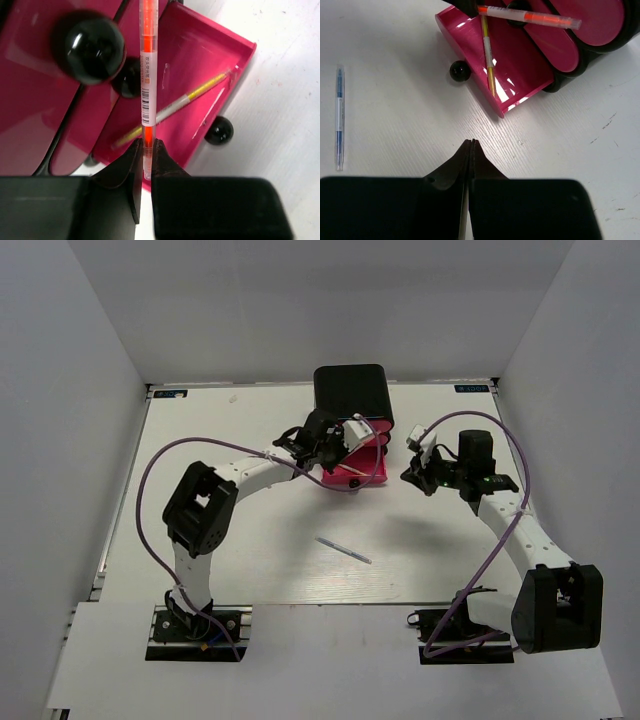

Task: Sort the stationery into containers
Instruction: Place the stationery into the container, then grab a piece of stationery with the right arm

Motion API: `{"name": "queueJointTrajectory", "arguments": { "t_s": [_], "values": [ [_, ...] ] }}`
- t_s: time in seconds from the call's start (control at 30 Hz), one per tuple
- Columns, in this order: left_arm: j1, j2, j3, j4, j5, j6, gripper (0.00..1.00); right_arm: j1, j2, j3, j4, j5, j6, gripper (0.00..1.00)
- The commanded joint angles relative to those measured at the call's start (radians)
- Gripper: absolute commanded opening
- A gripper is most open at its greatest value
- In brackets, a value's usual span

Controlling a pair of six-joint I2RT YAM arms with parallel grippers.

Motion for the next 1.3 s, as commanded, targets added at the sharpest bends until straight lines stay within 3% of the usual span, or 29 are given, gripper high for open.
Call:
{"name": "queueJointTrajectory", "arguments": {
  "t_s": [0.0, 0.07, 0.17, 0.2, 0.23, 0.3, 0.33, 0.47, 0.53, 0.57, 0.63, 0.7, 0.73, 0.83, 0.87, 0.9, 0.93, 1.0, 1.1, 1.17, 1.2, 1.27],
  "values": [
    [-0.003, 0.024, 0.047, -0.007, 0.026, 0.016, 0.00, -0.009, -0.020, 0.015, -0.001, -0.001, 0.005, 0.00],
    [-0.003, 0.036, 0.056, -0.008, 0.026, 0.016, 0.00, -0.009, -0.014, 0.017, -0.002, 0.000, 0.002, 0.00],
    [-0.003, 0.037, 0.056, -0.008, 0.017, 0.016, 0.06, -0.010, -0.014, 0.015, -0.002, -0.003, 0.002, 0.12],
    [-0.003, 0.037, 0.044, -0.008, 0.017, 0.016, 0.09, -0.008, -0.011, 0.015, -0.006, -0.001, -0.002, 0.23],
    [-0.003, 0.037, 0.044, -0.008, 0.000, 0.016, 0.19, -0.009, -0.014, 0.015, -0.007, -0.009, -0.005, 0.31],
    [-0.003, 0.024, 0.021, 0.003, -0.014, 0.016, 0.23, -0.008, -0.012, 0.009, -0.018, -0.022, -0.015, 0.46],
    [-0.003, 0.009, 0.021, 0.003, -0.014, 0.016, 0.33, -0.009, -0.011, 0.006, -0.019, -0.050, -0.036, 0.55],
    [-0.003, -0.041, -0.013, 0.037, -0.041, 0.016, 0.53, -0.009, -0.009, -0.006, -0.061, -0.119, -0.088, 0.71],
    [-0.003, -0.051, -0.013, 0.037, -0.041, 0.016, 0.55, -0.011, -0.009, -0.011, -0.070, -0.141, -0.129, 0.76],
    [-0.017, -0.066, -0.013, 0.028, -0.050, 0.016, 0.61, -0.010, -0.009, -0.014, -0.076, -0.148, -0.140, 0.90],
    [-0.026, -0.101, -0.013, 0.017, -0.050, 0.016, 0.65, -0.006, -0.011, -0.020, -0.099, -0.179, -0.206, 0.90],
    [-0.026, -0.138, -0.004, 0.017, -0.050, -0.003, 0.94, -0.006, -0.009, -0.028, -0.092, -0.193, -0.235, 0.90],
    [-0.026, -0.190, -0.016, 0.017, -0.050, -0.015, 1.00, -0.006, 0.003, -0.051, -0.084, -0.181, -0.243, 0.90],
    [-0.026, -0.294, -0.068, 0.017, -0.082, -0.107, 1.00, -0.002, 0.066, -0.016, -0.172, -0.206, -0.323, 0.90],
    [-0.026, -0.330, -0.077, 0.002, -0.099, -0.139, 1.00, -0.002, 0.118, 0.009, -0.296, -0.239, -0.362, 0.86],
    [-0.026, -0.400, -0.103, -0.009, -0.122, -0.223, 1.00, 0.000, 0.164, 0.033, -0.361, -0.298, -0.419, 0.63],
    [-0.026, -0.439, -0.120, -0.024, -0.173, -0.274, 1.00, 0.004, 0.178, 0.075, -0.412, -0.321, -0.538, 0.52],
    [-0.007, -0.553, -0.193, -0.070, -0.233, -0.459, 1.00, 0.047, 0.160, 0.040, -0.414, -0.322, -0.530, 0.28],
    [-0.007, -0.672, -0.322, -0.156, -0.345, -0.643, 1.00, 0.159, 0.071, -0.067, -0.236, -0.218, -0.440, 0.30],
    [-0.007, -0.801, -0.446, -0.167, -0.345, -0.792, 1.00, 0.234, 0.067, -0.088, -0.161, -0.149, -0.380, 0.32],
    [-0.007, -0.842, -0.489, -0.167, -0.345, -0.832, 1.00, 0.259, 0.078, -0.082, -0.156, -0.107, -0.272, 0.34],
    [-0.007, -0.961, -0.603, -0.188, -0.357, -0.952, 1.00, 0.354, 0.122, -0.060, -0.144, -0.067, -0.205, 0.41]
  ]
}}
